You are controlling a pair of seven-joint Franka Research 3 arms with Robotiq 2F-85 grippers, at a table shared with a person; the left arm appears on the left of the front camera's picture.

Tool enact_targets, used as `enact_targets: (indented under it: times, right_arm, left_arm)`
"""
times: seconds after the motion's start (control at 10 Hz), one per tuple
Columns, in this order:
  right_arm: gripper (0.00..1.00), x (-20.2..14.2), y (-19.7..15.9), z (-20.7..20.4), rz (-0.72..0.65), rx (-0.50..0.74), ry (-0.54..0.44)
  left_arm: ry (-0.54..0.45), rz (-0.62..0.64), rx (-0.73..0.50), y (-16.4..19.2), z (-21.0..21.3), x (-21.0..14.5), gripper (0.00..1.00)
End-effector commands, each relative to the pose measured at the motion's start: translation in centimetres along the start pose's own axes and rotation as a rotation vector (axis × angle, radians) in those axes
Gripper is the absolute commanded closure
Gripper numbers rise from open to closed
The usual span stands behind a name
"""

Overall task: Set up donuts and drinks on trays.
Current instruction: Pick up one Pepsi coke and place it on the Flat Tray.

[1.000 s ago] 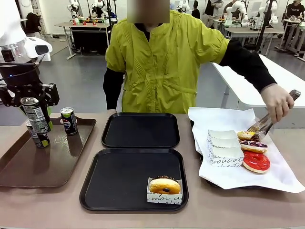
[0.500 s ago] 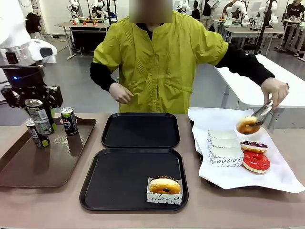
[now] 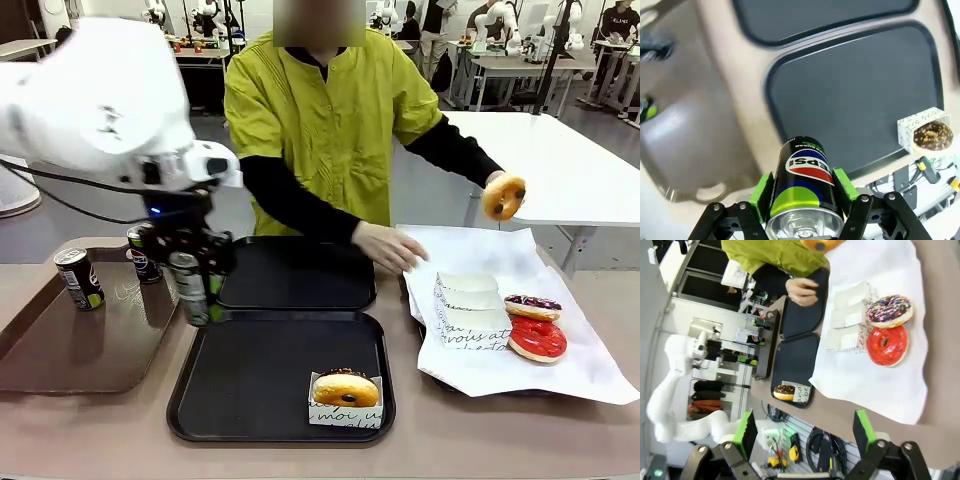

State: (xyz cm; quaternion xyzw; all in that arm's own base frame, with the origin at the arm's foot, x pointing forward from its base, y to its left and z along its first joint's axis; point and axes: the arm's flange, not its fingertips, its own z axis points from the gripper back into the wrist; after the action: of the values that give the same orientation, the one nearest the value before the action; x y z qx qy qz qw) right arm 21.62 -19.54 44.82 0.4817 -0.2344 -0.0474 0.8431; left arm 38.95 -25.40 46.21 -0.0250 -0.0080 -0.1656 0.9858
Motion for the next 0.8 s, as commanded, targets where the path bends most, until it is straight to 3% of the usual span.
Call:
enact_targets:
  times: [0.0,0.4,0.7]
  right_arm:
    - [0.00,0.0,-0.1,-0.1,0.004,0.005,-0.003]
    - [0.00,0.0,-0.1,-0.1,0.004,0.005,-0.003]
    - [0.00,0.0,-0.1,-0.1,0.004,0.005,-0.003]
  left_arm:
    - [0.011,-0.076,-0.024,-2.2,-2.1,4.0,0.39]
    - [0.009,-0.169,-0.011,-8.7,-4.8,5.6,0.39]
    - [0.043,-0.164,-0.038,-8.1,-5.9,5.4,0.39]
